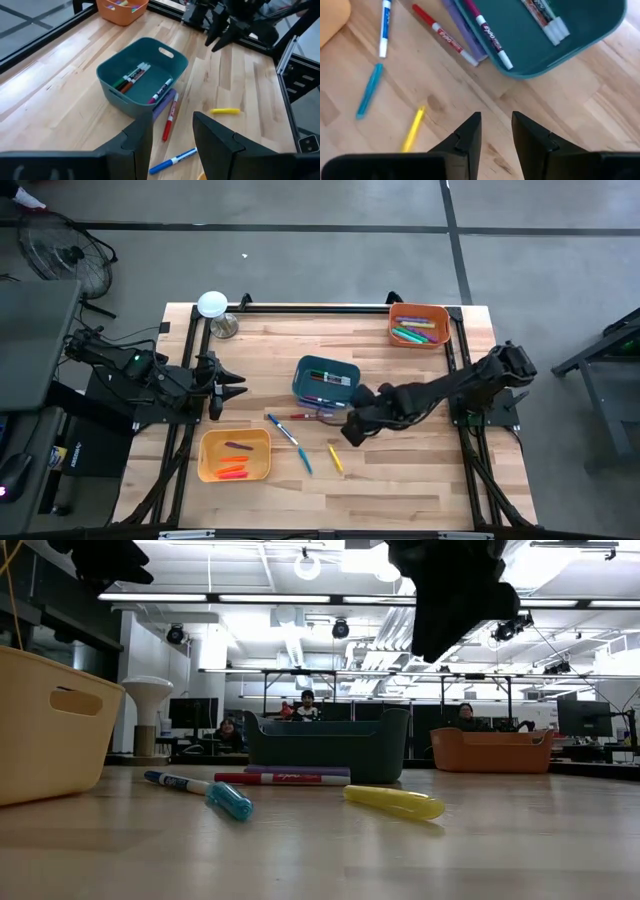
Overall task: Pick & Place Markers
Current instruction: Put the light violet highlighter pen into the orange bin
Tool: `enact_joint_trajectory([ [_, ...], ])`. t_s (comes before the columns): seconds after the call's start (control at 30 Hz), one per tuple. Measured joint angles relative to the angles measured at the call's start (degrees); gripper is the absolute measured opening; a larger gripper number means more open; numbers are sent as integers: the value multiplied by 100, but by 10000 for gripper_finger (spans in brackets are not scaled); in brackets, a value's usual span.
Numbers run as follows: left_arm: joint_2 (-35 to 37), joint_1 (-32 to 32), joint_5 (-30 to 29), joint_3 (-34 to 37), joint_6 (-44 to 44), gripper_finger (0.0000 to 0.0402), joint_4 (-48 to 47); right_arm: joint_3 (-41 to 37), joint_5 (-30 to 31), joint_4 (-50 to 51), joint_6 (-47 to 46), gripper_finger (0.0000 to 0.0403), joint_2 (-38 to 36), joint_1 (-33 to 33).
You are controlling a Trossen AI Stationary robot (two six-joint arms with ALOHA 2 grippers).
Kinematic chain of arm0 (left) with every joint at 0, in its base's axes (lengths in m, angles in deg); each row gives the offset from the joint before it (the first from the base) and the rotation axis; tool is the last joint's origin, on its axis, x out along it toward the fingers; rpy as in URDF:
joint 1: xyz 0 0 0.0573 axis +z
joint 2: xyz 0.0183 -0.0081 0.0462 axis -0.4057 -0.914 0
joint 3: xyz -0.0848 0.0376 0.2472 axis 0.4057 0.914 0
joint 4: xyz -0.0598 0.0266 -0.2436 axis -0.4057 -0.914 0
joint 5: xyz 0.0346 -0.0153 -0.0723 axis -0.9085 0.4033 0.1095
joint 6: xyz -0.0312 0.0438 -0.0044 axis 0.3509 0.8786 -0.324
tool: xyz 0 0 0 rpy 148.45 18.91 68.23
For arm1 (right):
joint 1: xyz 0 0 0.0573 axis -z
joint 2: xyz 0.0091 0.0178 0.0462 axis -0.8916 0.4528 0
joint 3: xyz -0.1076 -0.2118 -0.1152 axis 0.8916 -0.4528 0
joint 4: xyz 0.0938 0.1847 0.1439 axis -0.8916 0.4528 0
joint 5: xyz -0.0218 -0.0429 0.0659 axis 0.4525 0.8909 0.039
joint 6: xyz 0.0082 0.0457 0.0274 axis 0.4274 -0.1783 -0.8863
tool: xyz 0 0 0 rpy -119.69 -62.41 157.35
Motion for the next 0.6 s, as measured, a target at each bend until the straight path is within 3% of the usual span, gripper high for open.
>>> enact_joint_trajectory([
  [0.6,0,0,13,0,49,137,-253,0,278,183,-1389,61,410,-750],
])
